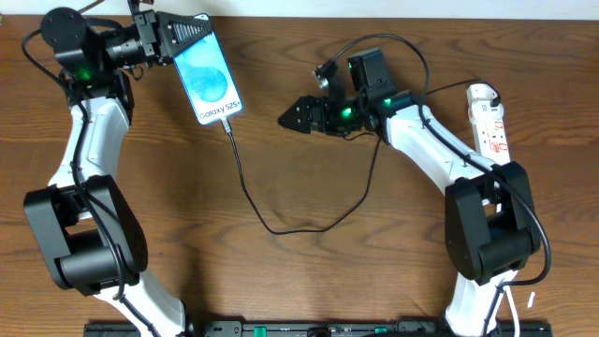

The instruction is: Plug charger to phone and switch on socket

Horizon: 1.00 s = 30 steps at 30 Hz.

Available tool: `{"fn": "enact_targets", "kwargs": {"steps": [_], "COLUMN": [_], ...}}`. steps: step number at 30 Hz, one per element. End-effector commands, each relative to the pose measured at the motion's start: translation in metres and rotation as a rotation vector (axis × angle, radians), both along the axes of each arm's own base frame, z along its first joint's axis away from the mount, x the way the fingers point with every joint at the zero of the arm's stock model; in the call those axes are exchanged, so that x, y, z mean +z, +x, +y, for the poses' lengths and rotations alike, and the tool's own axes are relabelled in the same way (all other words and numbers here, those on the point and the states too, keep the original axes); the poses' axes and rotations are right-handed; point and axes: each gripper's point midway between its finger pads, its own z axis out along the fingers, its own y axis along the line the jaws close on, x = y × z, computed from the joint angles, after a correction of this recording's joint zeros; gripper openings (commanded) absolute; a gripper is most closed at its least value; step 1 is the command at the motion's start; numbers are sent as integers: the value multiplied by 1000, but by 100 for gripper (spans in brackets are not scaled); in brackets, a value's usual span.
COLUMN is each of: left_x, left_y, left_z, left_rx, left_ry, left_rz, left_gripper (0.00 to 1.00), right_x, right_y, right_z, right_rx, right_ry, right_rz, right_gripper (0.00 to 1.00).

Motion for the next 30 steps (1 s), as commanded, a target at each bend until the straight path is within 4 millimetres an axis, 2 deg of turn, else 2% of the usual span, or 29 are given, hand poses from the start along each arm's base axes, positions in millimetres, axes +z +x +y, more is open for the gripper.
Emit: {"fn": "enact_targets", "kwargs": {"steps": [1,3,7,12,18,30], "left_x": [8,-4,-24,-51,-83,-127], "left_y": [-6,-7,-10,-16,-22,-18], "left_z": [0,0,-2,-3,-4,0], "left_rx": [-1,-1,-2,-2,18,152], "left_ry": [7,4,0,-6,-16,-21], "left_rz": [-22,-7,19,57,105,174], "left_gripper": [8,8,7,7,7,7], "right_x": [-15,-23,-27,-16,20,96], "right_y": [17,19,23,25,25,14], "right_z": [-21,-33,-52,-75,-89,-95], "right_rx": [-87,-146,-222,-296,-355,-394], "right_ry": [-156,-223,-328,-434,-460,-379], "right_rz": [-61,-35,-46,-84,-161,-299], "right_gripper": [99,99,99,99,99,99]}}
